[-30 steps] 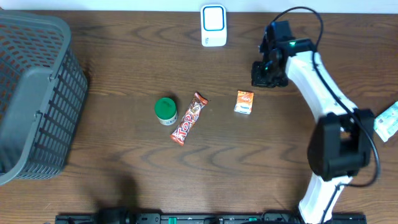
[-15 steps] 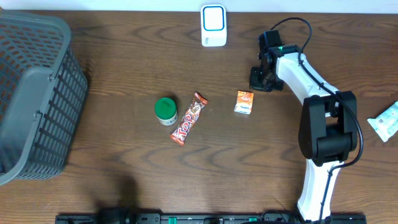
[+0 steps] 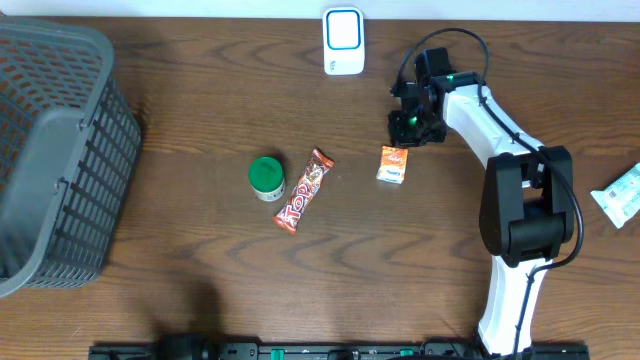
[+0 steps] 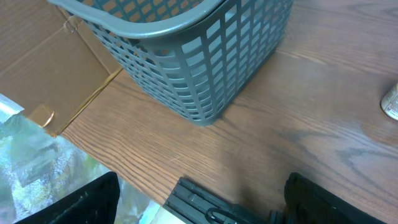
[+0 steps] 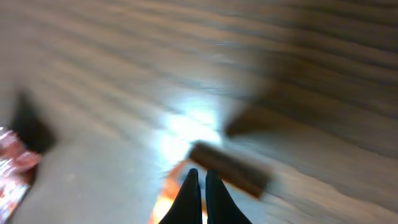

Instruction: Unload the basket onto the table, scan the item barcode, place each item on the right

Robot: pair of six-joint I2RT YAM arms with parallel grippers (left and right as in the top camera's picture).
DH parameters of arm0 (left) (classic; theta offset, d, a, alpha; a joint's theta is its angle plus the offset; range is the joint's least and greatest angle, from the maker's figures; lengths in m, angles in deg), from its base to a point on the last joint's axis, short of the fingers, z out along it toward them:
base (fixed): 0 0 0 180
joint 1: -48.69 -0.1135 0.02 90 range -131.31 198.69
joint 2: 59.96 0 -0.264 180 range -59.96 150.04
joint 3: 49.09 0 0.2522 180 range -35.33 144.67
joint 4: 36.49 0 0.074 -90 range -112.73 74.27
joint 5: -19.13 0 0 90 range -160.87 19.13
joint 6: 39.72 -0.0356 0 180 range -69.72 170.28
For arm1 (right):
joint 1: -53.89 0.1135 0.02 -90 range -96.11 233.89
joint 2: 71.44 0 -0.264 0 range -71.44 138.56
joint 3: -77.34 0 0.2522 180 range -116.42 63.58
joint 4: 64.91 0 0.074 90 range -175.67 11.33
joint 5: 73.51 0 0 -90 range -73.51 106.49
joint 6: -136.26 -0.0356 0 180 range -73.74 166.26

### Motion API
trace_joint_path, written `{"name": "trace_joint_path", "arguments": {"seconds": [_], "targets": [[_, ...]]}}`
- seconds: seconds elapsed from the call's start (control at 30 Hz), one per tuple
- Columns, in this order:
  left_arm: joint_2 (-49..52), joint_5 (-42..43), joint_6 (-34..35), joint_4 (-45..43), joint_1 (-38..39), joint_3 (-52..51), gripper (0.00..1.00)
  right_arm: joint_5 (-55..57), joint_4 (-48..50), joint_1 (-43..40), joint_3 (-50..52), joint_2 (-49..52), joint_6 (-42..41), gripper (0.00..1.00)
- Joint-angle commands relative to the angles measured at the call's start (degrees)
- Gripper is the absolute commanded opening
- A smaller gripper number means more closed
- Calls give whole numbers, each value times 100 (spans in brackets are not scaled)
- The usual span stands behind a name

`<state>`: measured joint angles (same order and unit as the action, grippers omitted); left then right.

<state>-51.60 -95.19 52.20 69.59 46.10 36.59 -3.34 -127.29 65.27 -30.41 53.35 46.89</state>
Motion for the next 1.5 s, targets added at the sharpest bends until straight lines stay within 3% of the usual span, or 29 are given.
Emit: {"name": "trace_joint_path", "arguments": {"seconds": [0.0,0.27,0.5,0.63,0.8,1.0,1.23,1.47], "targets": [[-72,-31,33,437,-13,15,86,-1152,-76,35,4,74,1191,1],[-72,-28,35,437,-13,15,86,-1357,-1233,74,4,74,2463,1],[-72,-31,33,437,-13,15,86,-929,-1687,72,4,74,2636,1],[-70,-31,35,439,-13,15,86,-529,-1484,74,4,74,1775,1],[-72,-28,35,437,-13,15,86,-942,-1029,199,4,81,651,1],[-72,-31,33,439,-13,15,86,-835,-636,675,4,83,26,1],[-70,-31,33,439,-13,15,86,1582,-678,1412,4,92,-1073,1],[-72,-31,35,446,-13,13,86,2905,-1298,1641,4,92,-1547,1]]}}
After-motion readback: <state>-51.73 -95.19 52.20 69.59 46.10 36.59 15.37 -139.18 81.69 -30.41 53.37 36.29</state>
